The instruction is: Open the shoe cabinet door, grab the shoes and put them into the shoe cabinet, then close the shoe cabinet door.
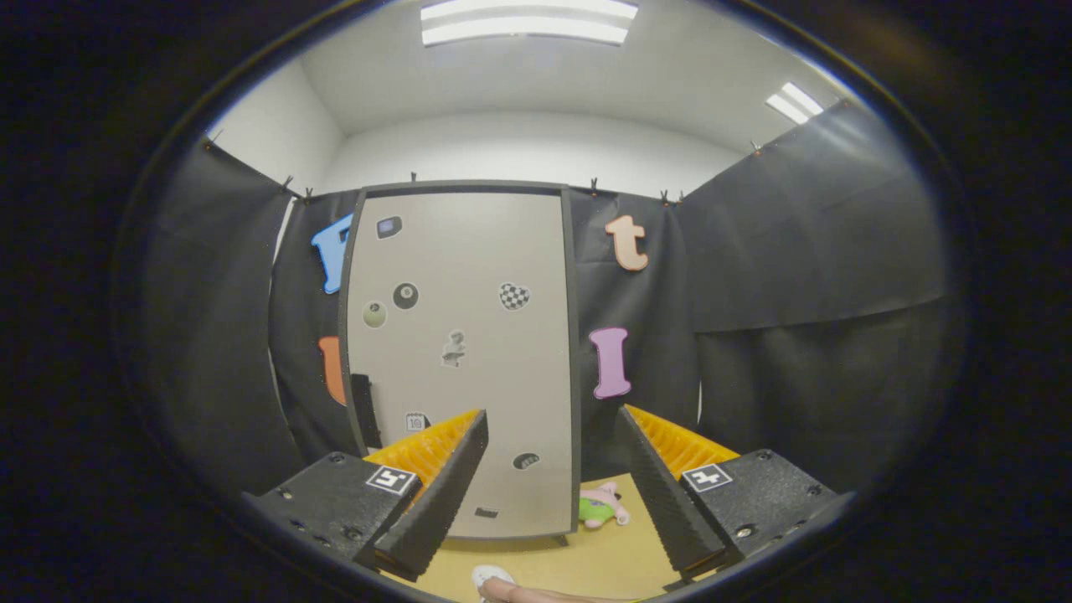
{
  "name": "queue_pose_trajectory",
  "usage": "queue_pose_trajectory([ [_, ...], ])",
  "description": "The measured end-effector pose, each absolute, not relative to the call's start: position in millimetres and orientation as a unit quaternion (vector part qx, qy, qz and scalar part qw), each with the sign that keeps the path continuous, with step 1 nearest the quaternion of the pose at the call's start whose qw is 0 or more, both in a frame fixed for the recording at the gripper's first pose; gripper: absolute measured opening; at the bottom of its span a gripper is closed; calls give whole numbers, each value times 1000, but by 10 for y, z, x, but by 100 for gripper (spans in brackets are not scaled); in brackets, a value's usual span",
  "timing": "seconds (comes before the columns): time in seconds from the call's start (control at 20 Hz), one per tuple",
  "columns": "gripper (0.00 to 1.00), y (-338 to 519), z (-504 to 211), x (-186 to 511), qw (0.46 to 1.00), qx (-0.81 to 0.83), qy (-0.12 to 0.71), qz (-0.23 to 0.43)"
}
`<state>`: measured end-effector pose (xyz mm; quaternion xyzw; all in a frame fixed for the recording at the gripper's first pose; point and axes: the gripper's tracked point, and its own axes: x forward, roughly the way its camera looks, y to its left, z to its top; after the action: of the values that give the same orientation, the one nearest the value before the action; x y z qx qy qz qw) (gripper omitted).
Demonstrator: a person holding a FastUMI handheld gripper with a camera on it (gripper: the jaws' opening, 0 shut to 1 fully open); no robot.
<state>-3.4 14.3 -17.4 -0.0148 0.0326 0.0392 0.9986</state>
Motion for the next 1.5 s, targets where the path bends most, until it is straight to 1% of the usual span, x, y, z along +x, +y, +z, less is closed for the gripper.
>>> queue_pose_trajectory([
  [0.15, 100, 277, -237, 16, 999, -13, 29, 44],
  [0.35, 100, 440, -413, 172, 998, -19, 45, 41],
  [0.7, 100, 933, -558, 589, 997, -12, 45, 59],
  [0.85, 100, 1327, -801, 753, 995, -8, 62, 82],
  [1.15, 100, 2249, -1286, 934, 977, 45, 122, 168],
  [1.5, 99, 2897, -1357, 1192, 968, 38, 107, 222],
])
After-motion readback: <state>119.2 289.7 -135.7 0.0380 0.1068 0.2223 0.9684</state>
